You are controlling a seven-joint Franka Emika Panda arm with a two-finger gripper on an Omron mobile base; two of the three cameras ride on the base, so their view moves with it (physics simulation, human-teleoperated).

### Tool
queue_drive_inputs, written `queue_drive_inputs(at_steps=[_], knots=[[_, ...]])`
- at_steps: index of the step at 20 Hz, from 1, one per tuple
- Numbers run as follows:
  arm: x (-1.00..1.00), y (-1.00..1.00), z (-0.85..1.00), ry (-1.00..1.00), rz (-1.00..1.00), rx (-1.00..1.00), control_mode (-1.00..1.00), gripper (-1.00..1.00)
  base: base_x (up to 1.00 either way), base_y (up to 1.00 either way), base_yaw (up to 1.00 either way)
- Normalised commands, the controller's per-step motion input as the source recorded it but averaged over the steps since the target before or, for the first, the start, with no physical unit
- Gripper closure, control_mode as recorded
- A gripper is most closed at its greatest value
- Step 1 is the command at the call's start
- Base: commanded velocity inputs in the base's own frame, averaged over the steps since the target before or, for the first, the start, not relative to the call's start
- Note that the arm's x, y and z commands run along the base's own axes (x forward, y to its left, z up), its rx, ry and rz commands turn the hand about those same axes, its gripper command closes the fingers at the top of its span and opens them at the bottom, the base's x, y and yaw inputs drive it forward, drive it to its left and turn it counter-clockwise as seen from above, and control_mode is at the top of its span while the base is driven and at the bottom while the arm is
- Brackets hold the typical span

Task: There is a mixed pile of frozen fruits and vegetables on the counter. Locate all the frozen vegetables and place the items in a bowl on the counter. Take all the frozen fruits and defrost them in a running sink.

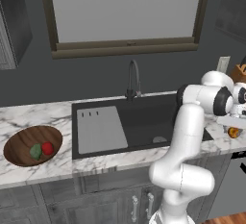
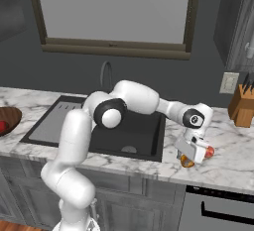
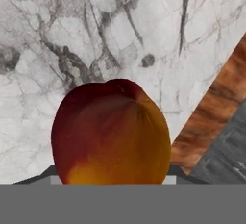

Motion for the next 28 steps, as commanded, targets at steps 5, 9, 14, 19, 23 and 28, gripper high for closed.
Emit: queue_drive_inputs(at_steps=[5,9,14,19,23,28], knots=[[0.07,-0.13,-0.13,-0.11,0.02,0.02,-1.0,1.0,0.0,0.0,0.0],[0.04,-0.08,-0.05,-0.06,0.01,0.01,-1.0,1.0,0.0,0.0,0.0],[-0.14,0.2,0.3,-0.01,0.0,-0.09,-1.0,1.0,0.0,0.0,0.0],[-0.18,0.39,0.27,-0.04,0.04,-0.12,-1.0,1.0,0.0,0.0,0.0],[0.01,0.48,0.0,0.0,0.09,-0.05,-1.0,1.0,0.0,0.0,0.0],[0.08,0.47,0.01,0.0,0.09,-0.04,-1.0,1.0,0.0,0.0,0.0]])
